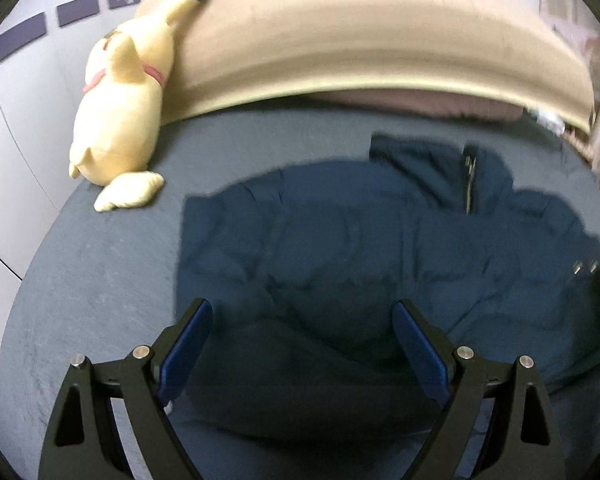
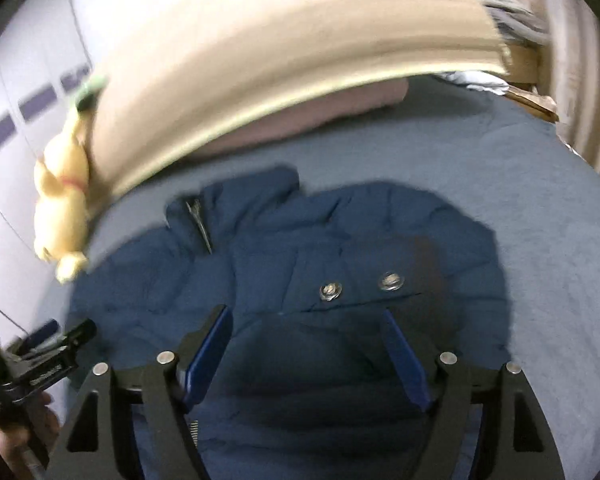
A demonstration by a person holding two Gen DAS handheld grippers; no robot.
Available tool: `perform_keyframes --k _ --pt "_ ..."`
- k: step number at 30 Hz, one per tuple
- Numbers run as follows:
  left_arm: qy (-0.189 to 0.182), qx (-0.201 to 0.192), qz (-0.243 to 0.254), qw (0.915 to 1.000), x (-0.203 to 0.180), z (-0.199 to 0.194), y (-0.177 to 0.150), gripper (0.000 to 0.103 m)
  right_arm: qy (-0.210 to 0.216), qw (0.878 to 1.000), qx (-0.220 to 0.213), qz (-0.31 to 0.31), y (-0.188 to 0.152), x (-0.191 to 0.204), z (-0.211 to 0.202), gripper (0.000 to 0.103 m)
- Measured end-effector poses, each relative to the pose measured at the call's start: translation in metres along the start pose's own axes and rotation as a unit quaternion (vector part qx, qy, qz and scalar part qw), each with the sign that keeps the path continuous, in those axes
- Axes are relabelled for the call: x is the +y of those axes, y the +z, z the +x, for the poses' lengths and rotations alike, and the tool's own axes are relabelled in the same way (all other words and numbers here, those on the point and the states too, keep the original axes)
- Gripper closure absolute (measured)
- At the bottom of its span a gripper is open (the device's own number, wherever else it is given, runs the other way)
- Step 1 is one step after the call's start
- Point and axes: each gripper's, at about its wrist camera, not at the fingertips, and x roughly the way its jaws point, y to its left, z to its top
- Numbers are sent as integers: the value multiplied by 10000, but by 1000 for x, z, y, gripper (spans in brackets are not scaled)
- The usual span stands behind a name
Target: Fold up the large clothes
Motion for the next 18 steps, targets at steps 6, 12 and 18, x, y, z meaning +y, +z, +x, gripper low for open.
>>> perform_keyframes --k 6,12,18 --pt "186 174 275 9993 -9 20 -12 11 -291 9981 512 -176 -13 1 38 23" --pt "239 268 356 9987 -14 29 -13 10 -353 9970 659 -200 -13 0 49 23" --pt "254 312 393 9984 -14 35 -12 9 -413 9964 713 -208 -12 -2 59 23"
